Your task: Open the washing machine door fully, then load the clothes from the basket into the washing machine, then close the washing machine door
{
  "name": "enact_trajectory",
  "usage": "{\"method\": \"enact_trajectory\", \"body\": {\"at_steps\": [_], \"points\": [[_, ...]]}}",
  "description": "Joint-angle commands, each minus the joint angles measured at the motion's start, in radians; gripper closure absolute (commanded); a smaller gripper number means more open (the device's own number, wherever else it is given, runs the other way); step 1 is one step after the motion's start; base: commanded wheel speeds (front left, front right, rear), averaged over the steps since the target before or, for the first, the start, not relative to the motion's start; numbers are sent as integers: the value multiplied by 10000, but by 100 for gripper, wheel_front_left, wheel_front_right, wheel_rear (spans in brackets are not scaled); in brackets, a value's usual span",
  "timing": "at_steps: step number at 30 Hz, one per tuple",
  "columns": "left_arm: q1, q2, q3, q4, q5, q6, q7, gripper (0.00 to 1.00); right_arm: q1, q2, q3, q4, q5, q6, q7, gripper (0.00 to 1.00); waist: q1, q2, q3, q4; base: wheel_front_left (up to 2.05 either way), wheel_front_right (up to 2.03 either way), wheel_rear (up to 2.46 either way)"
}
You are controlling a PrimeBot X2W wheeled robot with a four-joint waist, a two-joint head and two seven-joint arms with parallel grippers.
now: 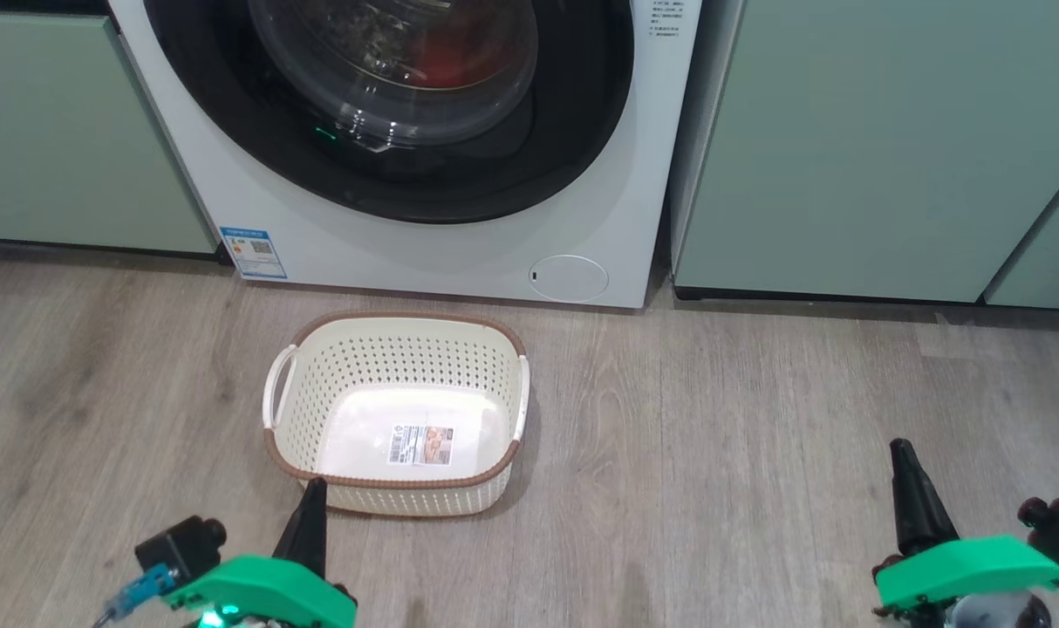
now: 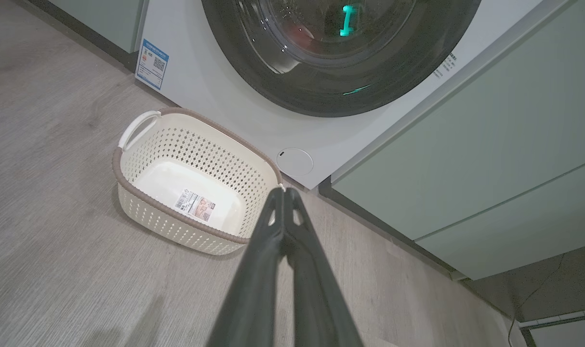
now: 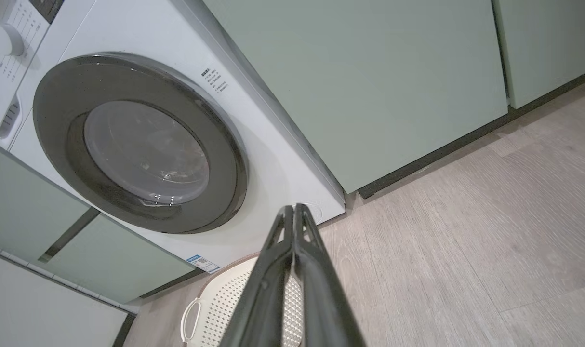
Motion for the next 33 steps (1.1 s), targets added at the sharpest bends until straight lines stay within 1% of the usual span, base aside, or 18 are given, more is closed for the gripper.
{"method": "enact_trajectory", "body": {"at_steps": [1,33], "points": [[-526,59,257,-344,-222,-115,55,100,-600,-59,37,-354,254,-1,61,100,-1,-1,4,-4,0,0,0],[-891,93,1051,-480,-3637,-548,976,100,-1039,-96,51,-384,3731,-1,1001,100,-1,-1,148,-145,0,0,0]]}}
